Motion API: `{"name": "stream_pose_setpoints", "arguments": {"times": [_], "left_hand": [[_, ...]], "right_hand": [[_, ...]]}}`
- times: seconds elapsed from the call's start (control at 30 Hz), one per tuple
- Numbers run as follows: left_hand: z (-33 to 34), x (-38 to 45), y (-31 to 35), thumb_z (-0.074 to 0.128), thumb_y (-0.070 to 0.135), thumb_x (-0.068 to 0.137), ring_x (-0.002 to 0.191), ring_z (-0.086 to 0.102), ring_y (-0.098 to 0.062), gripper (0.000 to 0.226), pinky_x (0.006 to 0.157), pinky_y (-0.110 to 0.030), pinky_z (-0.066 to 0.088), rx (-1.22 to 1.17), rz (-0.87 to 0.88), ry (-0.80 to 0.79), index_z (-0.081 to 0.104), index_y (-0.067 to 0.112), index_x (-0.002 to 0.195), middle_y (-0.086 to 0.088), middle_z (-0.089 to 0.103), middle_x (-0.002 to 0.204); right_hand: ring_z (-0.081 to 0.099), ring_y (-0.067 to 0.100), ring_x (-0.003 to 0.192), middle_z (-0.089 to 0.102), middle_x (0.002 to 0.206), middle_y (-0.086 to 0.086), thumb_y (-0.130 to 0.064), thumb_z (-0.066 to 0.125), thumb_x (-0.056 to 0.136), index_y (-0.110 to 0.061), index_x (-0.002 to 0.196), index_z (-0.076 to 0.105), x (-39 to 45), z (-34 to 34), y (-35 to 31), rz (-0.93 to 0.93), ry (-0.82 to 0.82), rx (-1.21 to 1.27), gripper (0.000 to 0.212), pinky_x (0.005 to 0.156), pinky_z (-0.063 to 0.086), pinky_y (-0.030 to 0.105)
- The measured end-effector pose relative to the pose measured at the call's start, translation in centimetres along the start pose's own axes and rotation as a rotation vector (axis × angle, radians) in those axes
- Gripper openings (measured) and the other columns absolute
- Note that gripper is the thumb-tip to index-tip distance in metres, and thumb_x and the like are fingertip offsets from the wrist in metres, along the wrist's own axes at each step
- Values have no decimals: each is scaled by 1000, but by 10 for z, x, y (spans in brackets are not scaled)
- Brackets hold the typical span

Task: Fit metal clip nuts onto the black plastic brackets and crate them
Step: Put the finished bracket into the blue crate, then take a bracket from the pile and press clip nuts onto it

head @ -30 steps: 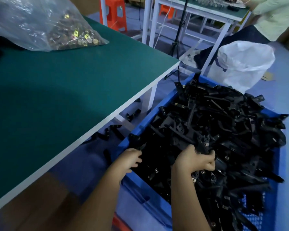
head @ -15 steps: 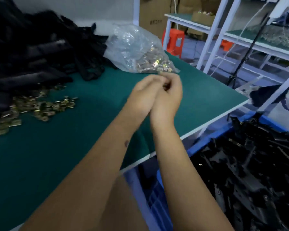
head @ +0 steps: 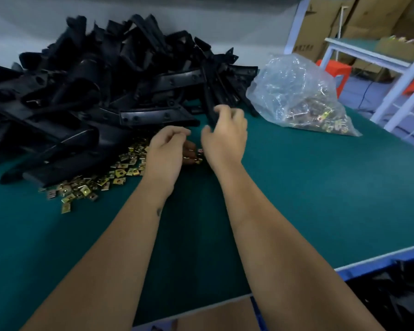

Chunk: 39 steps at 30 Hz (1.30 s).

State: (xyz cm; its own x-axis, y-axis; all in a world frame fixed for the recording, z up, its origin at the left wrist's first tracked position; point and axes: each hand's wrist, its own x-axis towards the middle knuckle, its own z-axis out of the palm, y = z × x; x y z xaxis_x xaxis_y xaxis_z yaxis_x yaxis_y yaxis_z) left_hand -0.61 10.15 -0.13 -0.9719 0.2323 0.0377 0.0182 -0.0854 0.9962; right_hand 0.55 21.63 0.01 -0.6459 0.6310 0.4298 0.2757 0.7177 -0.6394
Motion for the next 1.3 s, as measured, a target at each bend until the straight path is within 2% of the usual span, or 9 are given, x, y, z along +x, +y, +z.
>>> {"name": "stream_pose_setpoints", "arguments": {"times": [0.13,0.3,0.47,0.63,0.73,0.83,0.97,1.13,1.3], "left_hand": [[5,3,-7,45,7,97,55,57,-5,27,52,-21,53,97,20,19,65,17,81,-1,62,69],[5,4,-12,46,10,95,57,58,-4,25,53,-21,51,133,57,19,65,20,81,5,61,66],[5,5,-12,45,9,95,53,57,-3,25,50,-18,48,109,36,27,64,18,81,2,61,66],[7,1,-7,48,10,96,59,58,-8,24,50,-19,49,103,27,31,65,18,82,1,62,68],[5,-3,-1,55,18,97,66,63,-9,16,55,-22,54,34,26,0,67,23,87,1,66,77],[-2,-4,6,63,25,95,91,71,-13,12,71,-33,61,-182,15,-54,63,24,107,0,71,102],[-7,-5,13,62,15,96,86,69,-8,5,79,-32,60,-276,154,96,65,18,98,5,72,90],[-19,3,16,55,11,100,92,67,-15,10,75,-28,58,-374,173,328,63,17,103,0,68,101],[-38,12,16,53,15,102,82,61,-18,9,58,-22,52,-450,84,386,59,20,96,-4,64,103]], "right_hand": [[36,31,123,37,139,13,-15,54,89,-31,147,35,16,3,6,219,-139,-212,63,102,30,39],[36,29,124,45,134,6,-24,50,96,-39,134,55,22,5,7,255,-160,-219,41,101,28,38],[62,16,84,63,117,8,-16,59,93,-22,102,76,15,-2,14,390,170,399,20,79,51,28],[60,0,69,70,90,1,4,59,89,-16,86,76,-1,-15,13,499,433,838,26,65,44,5],[63,13,80,66,90,7,10,62,87,-13,83,68,-10,-18,-2,559,302,1287,24,74,53,18],[64,15,76,59,103,12,11,63,87,-17,101,54,-17,-16,-18,456,-70,1442,33,75,54,22],[66,20,89,64,100,5,6,71,82,-22,113,47,-25,-8,-29,227,-381,1178,48,79,55,29],[58,1,88,58,100,-10,-10,63,84,-31,113,50,-31,-3,-28,4,-275,585,38,72,50,20],[46,22,118,54,121,-2,-47,61,83,-25,130,57,-29,2,-19,-164,-384,82,52,99,37,35]]}}
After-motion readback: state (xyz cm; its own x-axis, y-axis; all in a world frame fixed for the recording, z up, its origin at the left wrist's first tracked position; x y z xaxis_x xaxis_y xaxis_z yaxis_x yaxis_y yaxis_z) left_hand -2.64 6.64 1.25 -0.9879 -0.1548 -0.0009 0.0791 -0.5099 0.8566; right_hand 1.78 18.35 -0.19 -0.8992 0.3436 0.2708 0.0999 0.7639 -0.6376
